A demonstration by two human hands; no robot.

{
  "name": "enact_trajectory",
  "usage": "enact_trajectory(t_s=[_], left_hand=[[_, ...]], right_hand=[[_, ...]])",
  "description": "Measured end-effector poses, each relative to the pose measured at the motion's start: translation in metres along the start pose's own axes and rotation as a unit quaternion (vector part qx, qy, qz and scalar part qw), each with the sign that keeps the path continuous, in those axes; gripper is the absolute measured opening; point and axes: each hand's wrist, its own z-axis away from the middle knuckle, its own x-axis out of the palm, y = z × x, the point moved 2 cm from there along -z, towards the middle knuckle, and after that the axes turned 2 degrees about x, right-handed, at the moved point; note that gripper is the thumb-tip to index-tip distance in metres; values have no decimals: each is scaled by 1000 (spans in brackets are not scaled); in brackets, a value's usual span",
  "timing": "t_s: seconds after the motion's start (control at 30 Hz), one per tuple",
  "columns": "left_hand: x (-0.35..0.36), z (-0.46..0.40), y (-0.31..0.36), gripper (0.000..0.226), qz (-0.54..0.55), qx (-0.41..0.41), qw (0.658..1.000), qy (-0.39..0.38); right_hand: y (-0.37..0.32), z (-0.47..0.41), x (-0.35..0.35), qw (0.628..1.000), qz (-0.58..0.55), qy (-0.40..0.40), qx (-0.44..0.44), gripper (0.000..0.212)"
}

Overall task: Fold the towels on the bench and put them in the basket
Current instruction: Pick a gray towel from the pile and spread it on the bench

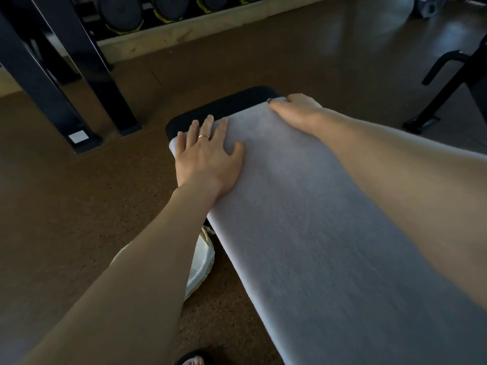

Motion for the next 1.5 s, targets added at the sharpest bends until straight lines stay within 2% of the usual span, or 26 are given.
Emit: enact_trajectory(t_s=[0.1,0.17,0.23,0.27,0.33,0.4,0.5,0.57,0.63,0.7,0.77,0.83,0.9,0.97,1.1,1.3,1.4,1.5], left_hand=[[-2,-1,2,67,-8,-6,1000,-5],[-4,0,2,68,-10,-22,999,-21],[-7,4,-2,69,11,-60,997,-38],[-8,10,-5,70,37,-87,995,-44],[-11,26,-13,70,89,-142,984,-57],[-13,45,-20,69,158,-209,962,-77],[-11,89,-18,68,279,-323,893,-143],[-11,125,-3,68,300,-336,877,-168],[-16,162,16,68,274,-313,893,-171],[-31,196,36,69,209,-265,929,-150],[-49,225,61,70,103,-149,977,-115],[-61,254,97,72,33,-9,991,-128],[-62,283,137,75,5,91,981,-169],[-57,311,170,80,2,155,962,-226],[-40,356,193,92,-30,207,924,-320],[-43,383,195,114,-68,240,919,-304],[-49,390,202,110,-86,267,920,-274],[-50,392,203,94,-133,290,909,-266]], right_hand=[[-2,6,5,995,90,34,-16,78],[-4,17,6,983,122,125,-57,73],[-5,40,3,956,133,231,-125,67],[-5,55,1,946,134,248,-159,64],[1,85,1,943,147,215,-206,61],[17,116,6,951,171,150,-207,62],[60,168,16,968,198,61,-143,61],[93,205,18,968,218,61,-106,58],[120,244,18,969,226,67,-69,57],[145,283,17,971,224,75,-39,58],[169,319,16,972,219,84,-18,59],[191,351,14,974,209,89,11,60],[210,378,13,974,201,92,44,61],[226,403,12,974,196,96,68,62],[255,439,-1,971,181,95,122,60],[266,455,-27,957,117,106,245,62],[256,452,-41,951,64,105,285,59],[252,453,-46,951,35,134,276,60]])
